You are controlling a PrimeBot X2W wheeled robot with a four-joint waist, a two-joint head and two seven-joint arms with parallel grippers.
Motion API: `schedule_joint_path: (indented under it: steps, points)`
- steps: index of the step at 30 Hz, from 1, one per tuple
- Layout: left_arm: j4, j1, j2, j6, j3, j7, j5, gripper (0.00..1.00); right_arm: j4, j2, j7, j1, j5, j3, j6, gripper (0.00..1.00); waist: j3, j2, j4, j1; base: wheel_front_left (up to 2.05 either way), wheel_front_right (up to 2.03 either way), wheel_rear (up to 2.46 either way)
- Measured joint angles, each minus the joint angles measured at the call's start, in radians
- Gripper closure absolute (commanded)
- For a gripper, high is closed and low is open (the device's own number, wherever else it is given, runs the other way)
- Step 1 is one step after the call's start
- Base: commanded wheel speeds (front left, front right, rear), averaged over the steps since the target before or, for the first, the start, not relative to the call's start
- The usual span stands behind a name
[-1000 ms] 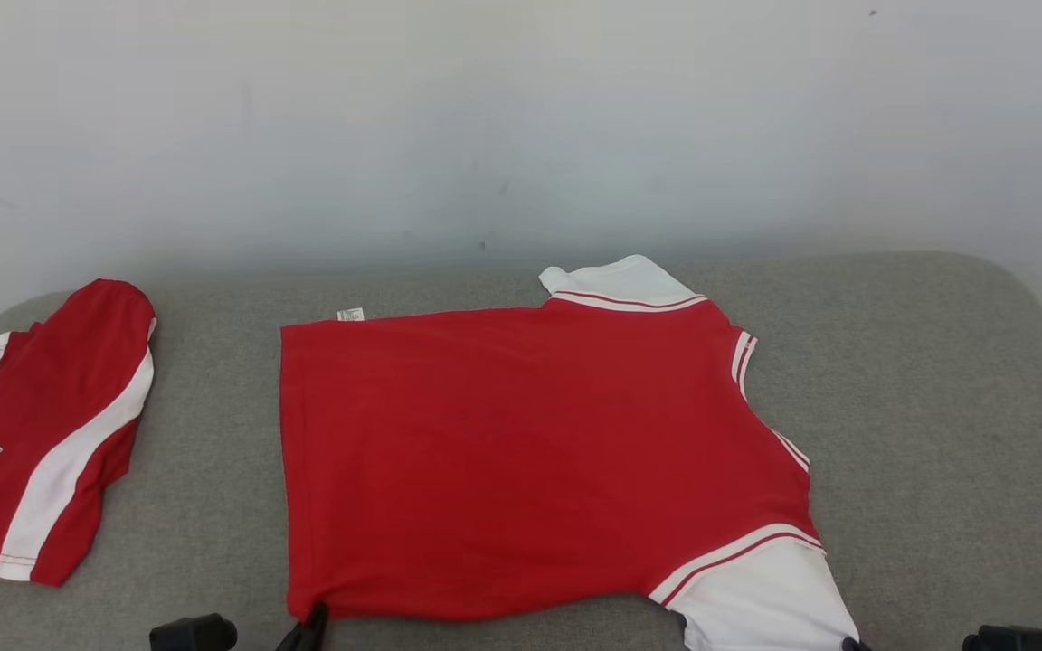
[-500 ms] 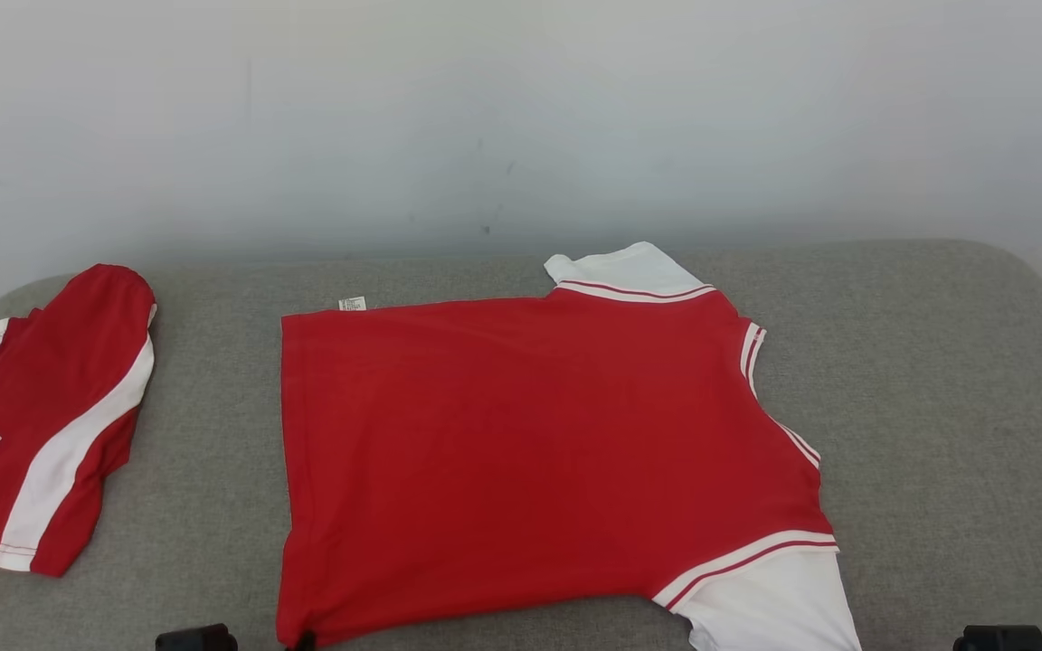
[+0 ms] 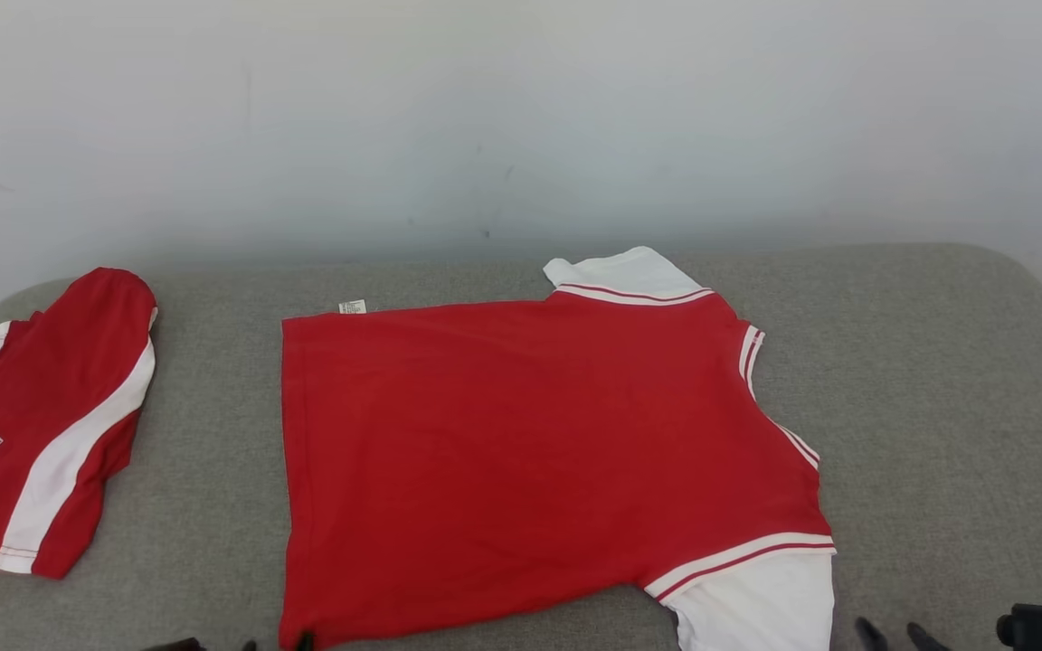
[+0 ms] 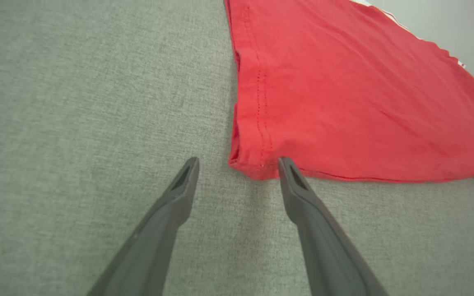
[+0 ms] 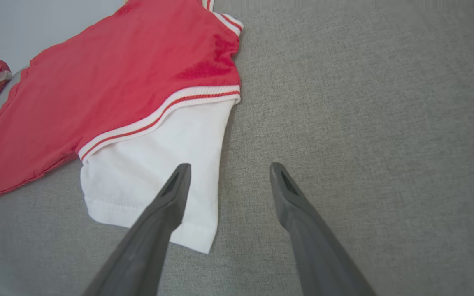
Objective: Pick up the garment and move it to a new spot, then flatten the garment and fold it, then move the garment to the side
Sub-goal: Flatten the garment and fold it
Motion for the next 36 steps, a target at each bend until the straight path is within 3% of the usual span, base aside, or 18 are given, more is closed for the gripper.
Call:
schedule_joint_path:
  steps: [7,16,26,36]
  points:
    - [-0.099,0.005,0.024,0.029,0.052,-0.09,0.008,0.0,-0.051,-0.002,-0.092,-0.003,-0.026,-0.039,-0.014,0.0,-0.006,0.0,0.007,0.0,0.0,0.0,0.0]
    - [-0.207,0.024,0.032,0.053,0.129,-0.126,0.017,0.0,-0.101,0.018,-0.212,-0.107,-0.144,-0.05,-0.032,0.0,-0.016,0.0,-0.013,0.0,0.0,0.0,0.0]
    - [-0.327,0.068,0.047,0.069,0.197,-0.134,0.078,0.0,-0.148,-0.016,-0.241,-0.121,-0.239,-0.103,-0.05,0.0,-0.008,0.0,-0.056,0.0,0.0,0.0,0.0]
    - [-0.388,0.159,0.089,0.071,0.24,-0.134,0.207,0.0,-0.202,-0.045,-0.242,-0.07,-0.348,-0.12,-0.068,0.0,-0.001,0.0,-0.061,0.0,0.0,0.0,0.0]
